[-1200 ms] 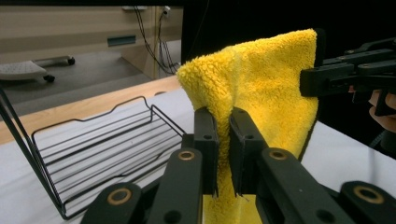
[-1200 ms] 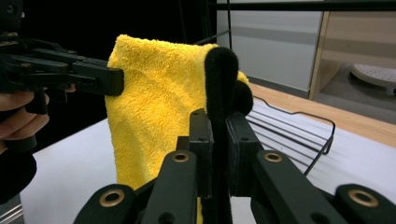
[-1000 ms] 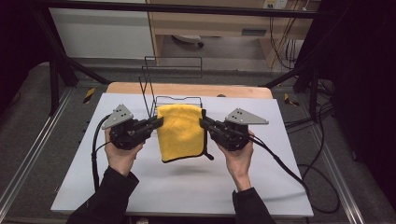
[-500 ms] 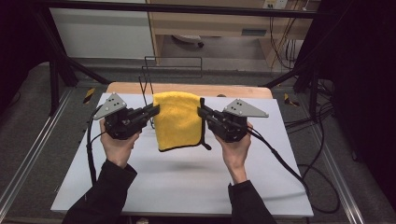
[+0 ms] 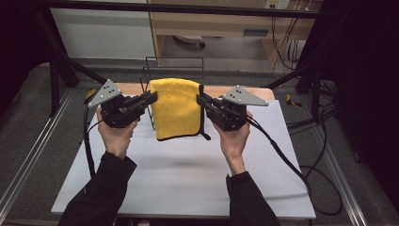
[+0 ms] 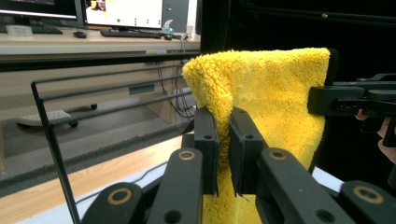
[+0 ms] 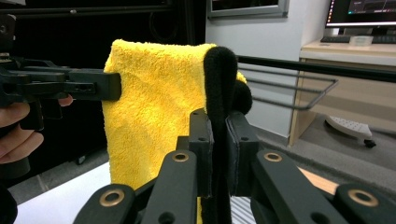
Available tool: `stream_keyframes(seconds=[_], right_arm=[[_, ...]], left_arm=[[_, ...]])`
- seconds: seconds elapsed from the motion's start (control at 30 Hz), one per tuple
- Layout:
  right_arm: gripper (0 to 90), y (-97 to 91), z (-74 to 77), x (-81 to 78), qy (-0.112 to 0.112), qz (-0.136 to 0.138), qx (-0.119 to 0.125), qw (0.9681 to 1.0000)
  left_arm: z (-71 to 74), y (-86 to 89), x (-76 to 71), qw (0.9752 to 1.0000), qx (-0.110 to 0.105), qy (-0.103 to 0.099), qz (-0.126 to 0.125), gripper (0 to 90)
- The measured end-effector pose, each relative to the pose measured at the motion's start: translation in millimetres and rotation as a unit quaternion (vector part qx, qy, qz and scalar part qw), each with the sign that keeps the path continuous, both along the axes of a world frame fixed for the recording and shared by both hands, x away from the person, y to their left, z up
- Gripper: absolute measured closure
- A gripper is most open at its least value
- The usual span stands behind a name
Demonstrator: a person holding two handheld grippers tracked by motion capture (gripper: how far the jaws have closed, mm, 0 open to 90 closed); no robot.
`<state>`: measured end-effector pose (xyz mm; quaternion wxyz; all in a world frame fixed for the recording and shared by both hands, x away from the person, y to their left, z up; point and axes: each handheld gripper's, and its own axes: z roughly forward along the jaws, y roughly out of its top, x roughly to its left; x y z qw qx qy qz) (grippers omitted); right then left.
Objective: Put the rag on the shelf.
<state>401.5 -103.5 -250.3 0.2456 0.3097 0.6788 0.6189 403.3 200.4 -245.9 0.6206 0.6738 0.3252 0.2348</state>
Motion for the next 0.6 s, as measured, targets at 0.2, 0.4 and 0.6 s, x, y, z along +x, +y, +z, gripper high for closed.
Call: stream_keyframes(seconds=[0.2, 0.4, 0.6], right_arm=[[82.8, 4.0, 12.1, 7.1, -0.009, -0.003, 0.0, 1.0], [82.8, 6.4, 23.7, 14.0, -0.013, -0.006, 0.005, 0.9999], [82.8, 9.3, 36.6, 18.6, -0.02, -0.007, 0.007, 0.9997]], left_arm=[[10.0, 2.8, 6.6, 0.9999, -0.007, -0.008, 0.002, 82.4], [22.8, 4.3, 13.2, 0.9998, -0.01, -0.015, 0.006, 82.4], [36.6, 5.6, 19.5, 0.9996, -0.012, -0.021, 0.011, 82.4]])
